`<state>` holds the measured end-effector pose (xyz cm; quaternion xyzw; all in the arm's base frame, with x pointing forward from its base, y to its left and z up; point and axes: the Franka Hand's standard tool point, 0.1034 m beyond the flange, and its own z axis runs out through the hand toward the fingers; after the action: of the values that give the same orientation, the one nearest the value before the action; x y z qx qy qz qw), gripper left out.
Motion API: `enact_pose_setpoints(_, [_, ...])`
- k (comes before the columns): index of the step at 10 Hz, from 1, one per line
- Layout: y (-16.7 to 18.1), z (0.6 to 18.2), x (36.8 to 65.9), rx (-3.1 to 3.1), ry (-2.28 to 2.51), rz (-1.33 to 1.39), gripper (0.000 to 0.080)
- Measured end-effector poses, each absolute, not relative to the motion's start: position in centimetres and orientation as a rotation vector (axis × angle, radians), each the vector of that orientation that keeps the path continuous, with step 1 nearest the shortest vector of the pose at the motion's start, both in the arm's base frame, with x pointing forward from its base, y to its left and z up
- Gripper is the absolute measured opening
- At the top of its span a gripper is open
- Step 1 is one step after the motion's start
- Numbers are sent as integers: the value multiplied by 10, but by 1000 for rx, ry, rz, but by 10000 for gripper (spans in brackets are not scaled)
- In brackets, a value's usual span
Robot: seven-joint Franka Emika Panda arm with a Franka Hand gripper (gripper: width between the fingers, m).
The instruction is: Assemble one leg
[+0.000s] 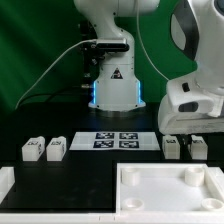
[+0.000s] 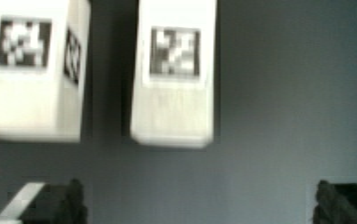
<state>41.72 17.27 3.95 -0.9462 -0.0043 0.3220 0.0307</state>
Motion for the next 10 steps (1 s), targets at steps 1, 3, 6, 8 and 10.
enact_pose_setpoints(1, [174, 37, 417, -2876, -24, 1110, 649])
enact_pose_setpoints(3, [173, 35, 417, -2821, -29, 1249, 649])
enact_pose_setpoints(6, [174, 32, 416, -2824, -27, 1243, 649])
enact_pose_setpoints(8, [173, 20, 399, -2808, -28, 1299, 649])
enact_pose_setpoints(10, [175, 11, 386, -2811, 16, 1348, 649])
